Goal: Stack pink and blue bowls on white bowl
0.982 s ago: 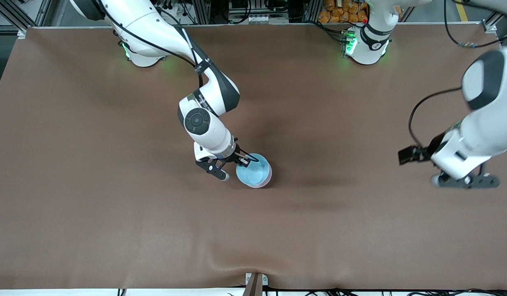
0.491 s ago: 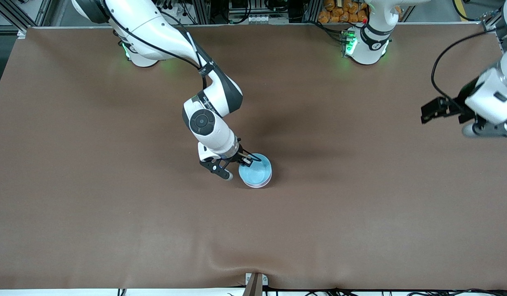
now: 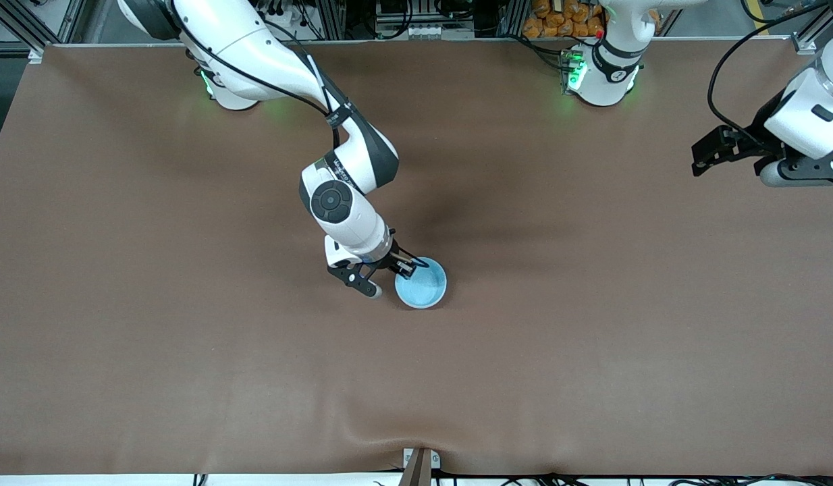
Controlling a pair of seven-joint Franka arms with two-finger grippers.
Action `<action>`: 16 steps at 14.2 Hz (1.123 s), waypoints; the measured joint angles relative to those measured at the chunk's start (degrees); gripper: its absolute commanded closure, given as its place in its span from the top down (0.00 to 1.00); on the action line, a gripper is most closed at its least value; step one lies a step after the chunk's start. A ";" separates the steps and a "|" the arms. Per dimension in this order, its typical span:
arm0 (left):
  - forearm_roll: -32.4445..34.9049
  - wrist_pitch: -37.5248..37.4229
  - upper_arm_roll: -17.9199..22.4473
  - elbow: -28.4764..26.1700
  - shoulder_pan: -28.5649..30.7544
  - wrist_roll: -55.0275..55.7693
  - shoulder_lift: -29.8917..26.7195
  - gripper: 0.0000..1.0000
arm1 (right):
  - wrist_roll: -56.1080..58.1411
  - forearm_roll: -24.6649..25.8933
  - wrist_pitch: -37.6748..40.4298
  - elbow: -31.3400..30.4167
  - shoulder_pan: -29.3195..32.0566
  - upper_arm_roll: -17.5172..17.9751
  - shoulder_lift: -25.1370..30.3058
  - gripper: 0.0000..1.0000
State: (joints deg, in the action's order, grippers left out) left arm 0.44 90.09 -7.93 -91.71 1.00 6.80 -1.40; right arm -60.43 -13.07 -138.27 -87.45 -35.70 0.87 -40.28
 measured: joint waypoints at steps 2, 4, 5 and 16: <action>-0.02 1.49 0.05 -0.20 0.15 -0.02 0.31 1.00 | 0.74 0.03 3.66 0.88 1.81 -0.64 1.86 1.00; -0.02 2.10 0.13 -0.27 0.26 -0.01 0.39 1.00 | 5.73 0.06 10.69 1.28 5.61 -0.92 5.22 1.00; -0.02 2.48 0.15 -0.28 0.32 0.01 0.39 1.00 | 9.26 0.06 14.60 1.30 7.93 -1.00 6.97 1.00; -1.55 3.30 4.57 1.39 1.38 -2.52 -0.05 1.00 | 45.47 4.61 29.03 -11.51 31.29 -1.26 26.97 1.00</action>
State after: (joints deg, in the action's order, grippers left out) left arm -1.11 93.39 -3.35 -90.32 2.38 4.28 -1.45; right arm -14.96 -8.46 -109.24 -98.96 -4.41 -0.38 -13.31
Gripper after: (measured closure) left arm 0.000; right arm 0.000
